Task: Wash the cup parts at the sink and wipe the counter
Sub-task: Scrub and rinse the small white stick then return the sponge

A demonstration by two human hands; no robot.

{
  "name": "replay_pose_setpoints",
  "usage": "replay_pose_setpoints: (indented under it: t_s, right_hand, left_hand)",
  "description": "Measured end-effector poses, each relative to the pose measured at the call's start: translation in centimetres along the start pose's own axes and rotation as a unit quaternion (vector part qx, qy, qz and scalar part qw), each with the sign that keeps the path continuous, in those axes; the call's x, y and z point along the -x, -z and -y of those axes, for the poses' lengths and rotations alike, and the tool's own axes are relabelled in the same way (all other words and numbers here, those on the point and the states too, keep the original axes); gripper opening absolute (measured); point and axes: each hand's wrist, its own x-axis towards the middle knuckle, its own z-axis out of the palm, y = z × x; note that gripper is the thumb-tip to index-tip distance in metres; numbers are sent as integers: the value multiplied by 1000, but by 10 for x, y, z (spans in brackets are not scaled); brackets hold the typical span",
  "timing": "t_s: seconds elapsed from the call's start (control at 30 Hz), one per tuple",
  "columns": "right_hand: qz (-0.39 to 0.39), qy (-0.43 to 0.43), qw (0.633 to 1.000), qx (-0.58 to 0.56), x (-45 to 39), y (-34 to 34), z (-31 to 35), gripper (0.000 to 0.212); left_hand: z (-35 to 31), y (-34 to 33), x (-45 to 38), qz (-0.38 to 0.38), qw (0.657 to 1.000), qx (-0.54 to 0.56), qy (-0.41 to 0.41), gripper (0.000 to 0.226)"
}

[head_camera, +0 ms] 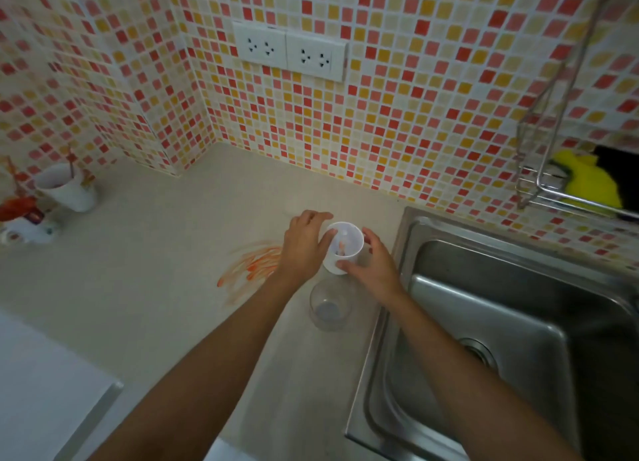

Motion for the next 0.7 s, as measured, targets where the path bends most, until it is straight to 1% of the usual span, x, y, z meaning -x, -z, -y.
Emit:
replay_pose_setpoints:
  t_s: [0.1,0.27,0.3,0.33,0.37,0.43,0.7]
  right_hand:
    - [10,18,999,-33,3,-2,4,73]
    - [47,14,996,-68,2,-2,5,60]
    - [55,13,996,-66,1,-2,6,61]
    - [56,12,997,-50,-1,-2,6,66]
    - [54,9,998,-37,-2,-2,7,72]
    - [49,6,998,-27,-5,-3,6,77]
    - [48,-7,999,-15,-8,-9,4,78]
  left_hand:
    - [2,-3,-8,17,1000,-3,-3,34]
    - [8,-10,-16,83,995,-15,-43,30]
    - [8,-10,-17,92,995,-17,-48,30]
    - [7,-9,-19,97,994,-19,-52,29]
    - [7,-9,-20,98,993,-23,-62,28]
    - [5,-8,-23,94,992,-34,-80,25]
    - [0,-5,-28,72,982,-94,-149,24]
